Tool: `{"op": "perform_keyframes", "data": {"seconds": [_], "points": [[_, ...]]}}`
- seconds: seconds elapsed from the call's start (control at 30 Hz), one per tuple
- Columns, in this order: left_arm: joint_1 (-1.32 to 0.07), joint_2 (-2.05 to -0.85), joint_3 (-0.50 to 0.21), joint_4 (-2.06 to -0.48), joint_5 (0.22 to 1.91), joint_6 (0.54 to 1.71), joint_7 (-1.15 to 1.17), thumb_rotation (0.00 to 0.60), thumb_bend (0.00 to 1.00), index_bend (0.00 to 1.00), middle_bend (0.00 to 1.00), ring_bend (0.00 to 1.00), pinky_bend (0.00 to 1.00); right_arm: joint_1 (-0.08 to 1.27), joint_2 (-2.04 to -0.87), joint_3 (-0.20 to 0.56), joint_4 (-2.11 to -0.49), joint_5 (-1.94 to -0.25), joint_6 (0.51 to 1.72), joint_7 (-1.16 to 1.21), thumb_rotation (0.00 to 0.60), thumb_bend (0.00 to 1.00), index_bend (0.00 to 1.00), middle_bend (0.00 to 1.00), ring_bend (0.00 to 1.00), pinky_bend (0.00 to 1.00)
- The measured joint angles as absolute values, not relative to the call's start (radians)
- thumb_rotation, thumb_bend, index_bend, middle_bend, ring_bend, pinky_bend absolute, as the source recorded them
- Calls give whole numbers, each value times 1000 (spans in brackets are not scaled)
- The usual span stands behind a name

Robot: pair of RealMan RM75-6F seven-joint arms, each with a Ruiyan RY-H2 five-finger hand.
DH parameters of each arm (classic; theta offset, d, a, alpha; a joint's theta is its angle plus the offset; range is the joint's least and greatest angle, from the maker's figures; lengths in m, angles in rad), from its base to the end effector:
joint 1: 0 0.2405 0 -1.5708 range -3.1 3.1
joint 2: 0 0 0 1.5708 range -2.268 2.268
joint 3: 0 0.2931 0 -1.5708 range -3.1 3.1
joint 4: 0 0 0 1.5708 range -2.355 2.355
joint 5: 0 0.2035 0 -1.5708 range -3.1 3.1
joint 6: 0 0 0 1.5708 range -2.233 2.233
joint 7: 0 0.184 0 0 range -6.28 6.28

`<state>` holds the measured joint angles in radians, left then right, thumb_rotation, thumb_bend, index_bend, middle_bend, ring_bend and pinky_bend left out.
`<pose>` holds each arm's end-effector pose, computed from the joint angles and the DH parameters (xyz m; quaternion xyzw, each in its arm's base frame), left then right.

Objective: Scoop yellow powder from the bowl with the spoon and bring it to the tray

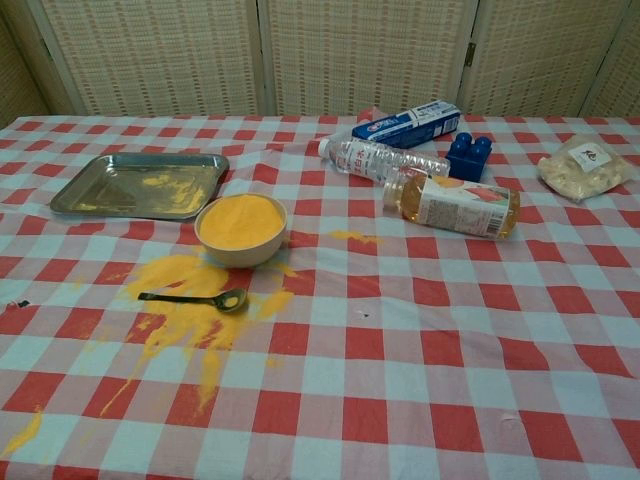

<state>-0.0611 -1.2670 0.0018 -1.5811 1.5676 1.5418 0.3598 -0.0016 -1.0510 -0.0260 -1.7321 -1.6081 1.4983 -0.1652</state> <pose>-0.3289 0.2040 0.1281 -0.6506 -0.3016 -0.3238 0.6171 -0.3267 -0.1773 0.1766 0.6425 -0.3727 0.3330 0.5809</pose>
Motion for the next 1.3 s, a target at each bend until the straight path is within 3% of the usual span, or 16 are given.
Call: {"op": "perform_keyframes", "data": {"seconds": [0.13, 0.17, 0.23, 0.3, 0.33, 0.4, 0.5, 0.6, 0.7, 0.87, 1.3], "points": [[-64, -1265, 10, -1582, 1586, 1536, 358, 600, 403, 0, 4, 0, 106, -3, -1053, -28, -1731, -1613, 1502, -166, 600, 65, 0, 0, 0, 0], [-66, -1266, 14, -1581, 1595, 1535, 357, 600, 403, 0, 43, 20, 148, -4, -1052, -28, -1731, -1614, 1504, -165, 600, 65, 0, 0, 0, 0], [-67, -1271, 17, -1578, 1608, 1537, 359, 600, 403, 0, 224, 175, 345, -6, -1050, -29, -1732, -1615, 1508, -160, 600, 65, 0, 0, 0, 0], [-67, -1283, 17, -1571, 1622, 1551, 363, 600, 402, 0, 537, 467, 650, -7, -1048, -28, -1732, -1616, 1513, -153, 600, 65, 0, 0, 0, 0], [-67, -1287, 18, -1568, 1628, 1555, 361, 600, 402, 0, 620, 539, 719, -8, -1046, -28, -1732, -1617, 1515, -147, 600, 65, 0, 0, 0, 0], [-68, -1289, 21, -1568, 1635, 1551, 361, 600, 402, 0, 733, 637, 807, -8, -1044, -28, -1730, -1617, 1516, -142, 600, 65, 0, 0, 0, 0], [-74, -1286, 24, -1579, 1638, 1536, 393, 600, 404, 8, 817, 707, 858, -7, -1042, -28, -1730, -1618, 1513, -140, 600, 65, 0, 0, 0, 0], [-89, -1288, 23, -1595, 1651, 1518, 438, 600, 401, 71, 958, 849, 964, -7, -1041, -28, -1732, -1619, 1513, -140, 600, 65, 0, 0, 0, 0], [-113, -1300, 20, -1597, 1668, 1491, 444, 600, 403, 192, 1000, 977, 1000, -6, -1042, -27, -1732, -1614, 1511, -140, 600, 65, 0, 0, 0, 0], [-153, -1360, -12, -1586, 1624, 1429, 421, 600, 408, 396, 1000, 1000, 1000, -5, -1042, -22, -1737, -1586, 1500, -150, 600, 65, 0, 0, 0, 0], [-279, -1493, -81, -1591, 1440, 1218, 511, 600, 411, 448, 1000, 1000, 1000, 4, -1048, -12, -1739, -1560, 1478, -158, 600, 65, 0, 0, 0, 0]]}}
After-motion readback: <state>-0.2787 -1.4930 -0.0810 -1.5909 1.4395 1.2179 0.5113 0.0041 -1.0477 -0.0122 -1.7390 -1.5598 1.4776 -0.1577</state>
